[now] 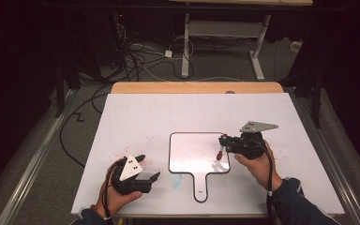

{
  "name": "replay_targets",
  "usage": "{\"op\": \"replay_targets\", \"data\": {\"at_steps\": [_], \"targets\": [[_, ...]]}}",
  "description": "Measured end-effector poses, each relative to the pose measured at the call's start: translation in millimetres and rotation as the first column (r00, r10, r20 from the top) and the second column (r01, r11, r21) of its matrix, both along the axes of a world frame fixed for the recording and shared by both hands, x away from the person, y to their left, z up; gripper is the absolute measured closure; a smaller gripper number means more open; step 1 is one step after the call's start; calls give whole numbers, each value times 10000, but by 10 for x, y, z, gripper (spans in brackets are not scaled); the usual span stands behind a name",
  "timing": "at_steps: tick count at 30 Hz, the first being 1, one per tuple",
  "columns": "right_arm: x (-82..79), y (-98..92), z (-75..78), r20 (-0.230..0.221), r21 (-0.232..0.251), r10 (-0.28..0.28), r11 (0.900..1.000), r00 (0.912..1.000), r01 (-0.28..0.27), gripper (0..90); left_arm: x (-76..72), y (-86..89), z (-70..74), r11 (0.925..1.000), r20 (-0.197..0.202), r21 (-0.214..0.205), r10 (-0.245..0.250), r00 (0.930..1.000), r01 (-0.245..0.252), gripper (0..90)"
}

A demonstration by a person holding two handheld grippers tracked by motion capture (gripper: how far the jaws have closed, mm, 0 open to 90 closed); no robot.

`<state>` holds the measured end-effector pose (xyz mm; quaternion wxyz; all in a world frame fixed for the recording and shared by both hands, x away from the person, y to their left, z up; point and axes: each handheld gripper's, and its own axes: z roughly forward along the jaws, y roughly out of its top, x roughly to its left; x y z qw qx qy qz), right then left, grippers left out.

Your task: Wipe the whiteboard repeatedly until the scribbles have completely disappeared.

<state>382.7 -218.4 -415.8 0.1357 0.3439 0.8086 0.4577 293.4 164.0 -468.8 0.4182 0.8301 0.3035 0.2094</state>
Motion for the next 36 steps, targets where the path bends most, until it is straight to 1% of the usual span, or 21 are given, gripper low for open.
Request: {"op": "replay_targets", "data": {"at_steps": [5,6,8,10,12,13,15,16,19,20,21,22,23,24,25,26,28,30,32,35,36], "targets": [[-26,272,-48,442,78,670,9977,9968,-674,812,2,-6,-3,10000,-4,39,5,10000,-5,204],[-25,329,-54,571,10,744,9972,9956,-745,812,1,-8,-3,10000,0,37,5,10000,-5,204],[-12,450,-63,637,17,936,9956,9936,-939,812,2,-7,-4,10000,9,37,12,10000,-12,204],[-11,580,-66,889,-196,1102,9939,9899,-1089,812,5,-5,-5,10000,-11,37,19,10000,-19,204],[-12,703,-77,1074,-286,1217,9925,9867,-1193,812,4,-1,-6,10000,-11,30,-1,10000,1,204],[-7,753,-80,1129,-351,1375,9903,9840,-1343,812,5,0,-7,10000,-20,26,-2,10000,2,204],[-5,851,-84,1124,-350,1467,9890,9828,-1436,812,8,3,-9,10000,-33,17,-10,10000,10,204],[-3,891,-86,1174,-429,1589,9870,9803,-1549,812,7,4,-9,10000,-27,17,-11,10000,11,204],[2,975,-86,1343,-641,1633,9857,9774,-1558,812,4,9,-7,10000,-13,-12,-20,10000,20,204],[12,987,-87,1483,-725,1568,9864,9764,-1474,812,4,10,-7,10000,-8,-14,-23,10000,23,204],[10,998,-86,1584,-835,1327,9892,9784,-1207,812,4,11,-7,10000,-10,-4,-21,10000,21,204],[22,995,-82,1778,-1030,1245,9889,9762,-1073,812,4,13,-6,10000,-11,-10,-24,10000,24,204],[34,976,-77,1664,-983,1164,9900,9792,-1009,812,3,14,-6,10000,-6,-16,-26,10000,26,204],[46,949,-73,1647,-976,1074,9910,9805,-921,812,4,16,-6,10000,-5,-7,-26,10000,26,204],[50,917,-69,1536,-861,1019,9923,9829,-895,812,4,16,-6,10000,-7,-6,-15,10000,15,204],[51,877,-61,1501,-734,1032,9930,9833,-930,812,4,17,-4,10000,-2,-9,-23,10000,23,204],[14,780,-11,1573,-584,959,9944,9829,-877,812,5,16,-1,10000,8,-18,-31,10000,31,204],[-21,644,56,1580,-349,866,9960,9836,-821,811,5,11,0,10000,6,-31,-29,10000,29,204],[-66,486,127,1484,-147,705,9975,9864,-690,811,7,3,1,10000,16,-1,-34,10000,34,204],[-193,225,238,1371,-39,437,9990,9896,-436,810,4,-9,3,10000,30,46,-50,10000,50,204],[-244,131,274,1308,67,272,9996,9910,-283,810,2,-11,2,10000,27,51,-48,10000,48,204]]}}
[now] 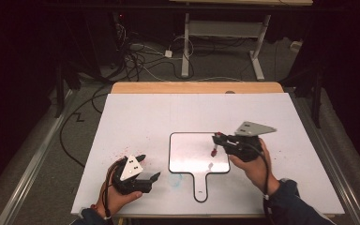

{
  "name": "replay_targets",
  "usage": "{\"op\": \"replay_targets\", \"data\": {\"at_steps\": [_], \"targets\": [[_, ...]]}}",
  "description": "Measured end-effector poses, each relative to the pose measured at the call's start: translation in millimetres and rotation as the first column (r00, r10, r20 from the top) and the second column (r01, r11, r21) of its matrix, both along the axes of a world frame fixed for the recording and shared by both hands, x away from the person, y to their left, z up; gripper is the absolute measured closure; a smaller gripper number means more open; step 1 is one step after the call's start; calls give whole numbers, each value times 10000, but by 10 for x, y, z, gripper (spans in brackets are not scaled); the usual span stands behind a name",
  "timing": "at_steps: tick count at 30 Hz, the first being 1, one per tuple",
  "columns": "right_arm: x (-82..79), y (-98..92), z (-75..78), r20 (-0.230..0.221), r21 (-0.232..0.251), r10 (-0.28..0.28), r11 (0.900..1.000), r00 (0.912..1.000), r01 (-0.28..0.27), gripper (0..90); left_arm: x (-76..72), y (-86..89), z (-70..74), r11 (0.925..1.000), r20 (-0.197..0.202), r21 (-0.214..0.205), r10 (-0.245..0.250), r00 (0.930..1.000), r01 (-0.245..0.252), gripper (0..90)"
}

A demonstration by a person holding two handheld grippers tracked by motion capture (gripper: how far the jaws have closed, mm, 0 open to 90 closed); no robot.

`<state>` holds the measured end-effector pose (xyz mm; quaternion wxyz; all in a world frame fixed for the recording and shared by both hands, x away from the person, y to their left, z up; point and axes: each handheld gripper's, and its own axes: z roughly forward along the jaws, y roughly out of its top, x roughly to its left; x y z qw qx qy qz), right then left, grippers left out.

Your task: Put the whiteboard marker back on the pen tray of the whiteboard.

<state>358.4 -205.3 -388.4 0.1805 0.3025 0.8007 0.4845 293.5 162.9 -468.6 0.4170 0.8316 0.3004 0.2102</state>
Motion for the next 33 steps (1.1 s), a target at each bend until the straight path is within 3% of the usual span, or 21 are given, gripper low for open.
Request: {"op": "replay_targets", "data": {"at_steps": [4,6,11,14,19,24,26,33], "targets": [[-157,-350,135,-461,383,-421,9983,9980,439,810,0,-1,-2,10000,-41,27,50,10000,-50,204],[-219,-445,171,-672,294,-440,9985,9968,461,810,3,-2,1,9999,-40,72,72,10000,-71,204],[-324,-503,191,-1399,-454,74,9989,9901,-139,810,3,-26,11,9999,28,130,6,10000,-7,204],[-312,-541,142,-1827,-784,-1,9968,9832,-144,809,18,-49,16,9998,33,173,-99,9999,98,204],[-176,-573,-14,-2405,-1061,-562,9939,9690,313,808,38,-94,6,9994,-23,262,-234,9997,235,204],[34,-485,-163,-2824,-1013,-648,9942,9571,374,807,57,-104,-5,9993,-88,276,-265,9996,267,204],[121,-451,-220,-3079,-743,-659,9962,9491,451,807,61,-107,-12,9992,-139,284,-267,9995,271,204],[425,-293,-424,-3401,-699,-1006,9942,9350,816,787,59,-111,-17,9990,-181,314,-326,9993,332,204]]}}
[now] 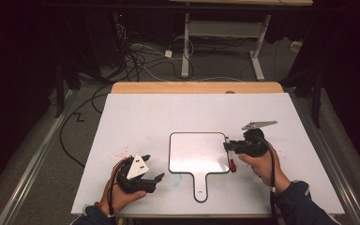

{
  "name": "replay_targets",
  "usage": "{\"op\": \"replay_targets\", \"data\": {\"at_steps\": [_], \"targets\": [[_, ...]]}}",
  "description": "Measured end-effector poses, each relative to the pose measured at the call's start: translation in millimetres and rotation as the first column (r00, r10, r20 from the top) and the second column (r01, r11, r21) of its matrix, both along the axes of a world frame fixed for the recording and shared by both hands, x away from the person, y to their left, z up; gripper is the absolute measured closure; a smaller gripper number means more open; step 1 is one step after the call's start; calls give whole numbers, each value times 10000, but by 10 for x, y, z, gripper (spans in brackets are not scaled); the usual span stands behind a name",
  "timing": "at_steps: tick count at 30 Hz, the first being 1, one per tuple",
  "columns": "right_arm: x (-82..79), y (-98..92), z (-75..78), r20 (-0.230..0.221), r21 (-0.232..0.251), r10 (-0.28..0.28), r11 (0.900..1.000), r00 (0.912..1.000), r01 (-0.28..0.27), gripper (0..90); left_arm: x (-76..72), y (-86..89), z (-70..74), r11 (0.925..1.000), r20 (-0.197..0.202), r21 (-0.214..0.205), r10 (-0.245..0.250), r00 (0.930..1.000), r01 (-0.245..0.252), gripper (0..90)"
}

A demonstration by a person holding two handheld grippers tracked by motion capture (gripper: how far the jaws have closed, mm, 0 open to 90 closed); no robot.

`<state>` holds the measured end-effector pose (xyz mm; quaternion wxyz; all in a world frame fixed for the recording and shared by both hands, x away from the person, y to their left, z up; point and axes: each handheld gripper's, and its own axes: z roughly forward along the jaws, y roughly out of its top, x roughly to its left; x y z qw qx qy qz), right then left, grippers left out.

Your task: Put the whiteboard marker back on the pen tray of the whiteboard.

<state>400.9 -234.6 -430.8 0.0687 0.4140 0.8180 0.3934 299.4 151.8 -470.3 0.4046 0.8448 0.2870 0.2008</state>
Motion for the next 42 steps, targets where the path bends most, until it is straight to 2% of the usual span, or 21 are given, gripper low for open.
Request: {"op": "replay_targets", "data": {"at_steps": [3,6,9,12,17,20,22,25,27,29,31,34,36,38,41,42], "targets": [[107,59,-114,-72,-127,-268,9996,9996,267,773,3,2,-5,10000,-23,-2,-12,10000,12,204],[197,87,-214,47,-400,-706,9967,9975,707,752,1,-1,-8,10000,-33,30,-47,10000,47,204],[247,98,-280,118,-661,-901,9937,9959,907,725,0,-1,-7,10000,-29,47,-50,10000,50,204],[256,118,-312,728,-1429,-897,9847,9933,994,727,4,-3,-5,10000,-41,25,-47,10000,47,204],[253,107,-323,1071,-1958,-924,9742,9899,1121,687,22,-19,-4,10000,-70,26,-49,10000,49,204],[233,55,-308,1195,-1978,-931,9734,9885,1156,639,32,-31,-9,9999,-112,106,-97,9999,98,204],[216,17,-290,1214,-1777,-1003,9766,9875,1211,584,32,-42,-8,9998,-99,144,-111,9999,112,204],[156,-44,-205,1660,-1461,-851,9831,9825,1098,529,23,-52,-1,9997,-4,195,-131,9999,131,197],[84,-86,-126,2182,-1270,-575,9881,9742,868,502,20,-53,3,9997,51,206,-136,9999,135,197],[-15,-144,-48,2869,-1143,-308,9912,9575,662,468,14,-50,-2,9996,86,267,-103,9999,100,196],[-126,-220,18,3372,-866,-33,9956,9414,345,438,8,-43,-4,9993,116,354,-112,9999,108,196],[-314,-352,80,4077,-936,273,9955,9127,120,390,-5,-37,11,9994,207,356,-56,9998,49,192],[-439,-448,97,4405,-1165,372,9931,8970,160,373,-7,-39,15,9991,292,423,-8,9996,-4,188],[-558,-553,95,4661,-1200,451,9927,8836,126,355,-1,-40,14,9990,280,449,34,9996,-47,188],[-722,-706,49,4862,-1281,424,9915,8728,232,335,13,-38,13,9987,287,497,127,9995,-141,188],[-779,-752,31,5005,-1400,436,9897,8647,311,332,17,-38,12,9985,289,514,160,9995,-175,188]]}}
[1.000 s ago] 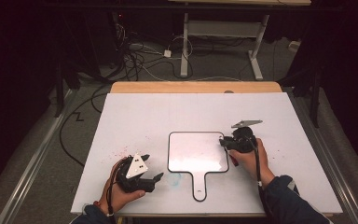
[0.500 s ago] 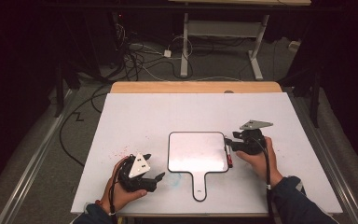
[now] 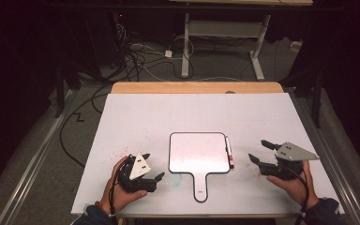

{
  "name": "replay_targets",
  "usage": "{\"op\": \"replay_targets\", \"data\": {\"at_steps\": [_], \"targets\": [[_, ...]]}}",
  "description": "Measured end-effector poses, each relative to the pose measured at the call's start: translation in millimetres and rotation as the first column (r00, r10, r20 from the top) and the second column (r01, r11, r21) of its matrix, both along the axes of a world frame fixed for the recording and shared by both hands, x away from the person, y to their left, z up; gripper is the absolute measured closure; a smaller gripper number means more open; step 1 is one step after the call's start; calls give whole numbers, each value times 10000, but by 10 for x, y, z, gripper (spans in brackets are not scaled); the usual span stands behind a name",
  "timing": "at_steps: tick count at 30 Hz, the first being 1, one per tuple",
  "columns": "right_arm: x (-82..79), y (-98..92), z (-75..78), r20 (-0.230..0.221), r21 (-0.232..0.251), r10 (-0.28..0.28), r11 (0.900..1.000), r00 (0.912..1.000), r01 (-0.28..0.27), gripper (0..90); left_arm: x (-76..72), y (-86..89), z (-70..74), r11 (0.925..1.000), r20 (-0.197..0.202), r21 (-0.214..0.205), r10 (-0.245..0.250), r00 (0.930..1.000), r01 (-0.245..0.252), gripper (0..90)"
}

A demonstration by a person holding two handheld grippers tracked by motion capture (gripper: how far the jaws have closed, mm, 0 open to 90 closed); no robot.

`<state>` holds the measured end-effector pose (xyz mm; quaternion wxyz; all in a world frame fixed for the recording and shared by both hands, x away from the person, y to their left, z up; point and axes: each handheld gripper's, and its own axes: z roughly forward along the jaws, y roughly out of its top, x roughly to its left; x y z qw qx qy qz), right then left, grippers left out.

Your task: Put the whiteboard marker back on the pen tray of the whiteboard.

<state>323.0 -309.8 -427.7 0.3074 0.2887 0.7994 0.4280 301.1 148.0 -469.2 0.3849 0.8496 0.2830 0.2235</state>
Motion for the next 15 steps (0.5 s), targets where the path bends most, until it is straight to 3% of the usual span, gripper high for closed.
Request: {"op": "replay_targets", "data": {"at_steps": [5,7,15], "targets": [[-177,-176,-80,148,61,-90,9999,9999,89,316,25,-3,-14,9998,-11,122,177,9998,-176,187],[-200,-198,-100,203,-98,-120,9999,9997,122,304,39,-12,-21,9996,-34,195,222,9997,-221,185],[-213,-217,-75,389,255,-208,9995,9990,198,276,74,-35,-41,9988,-44,424,239,9997,-237,186]]}}
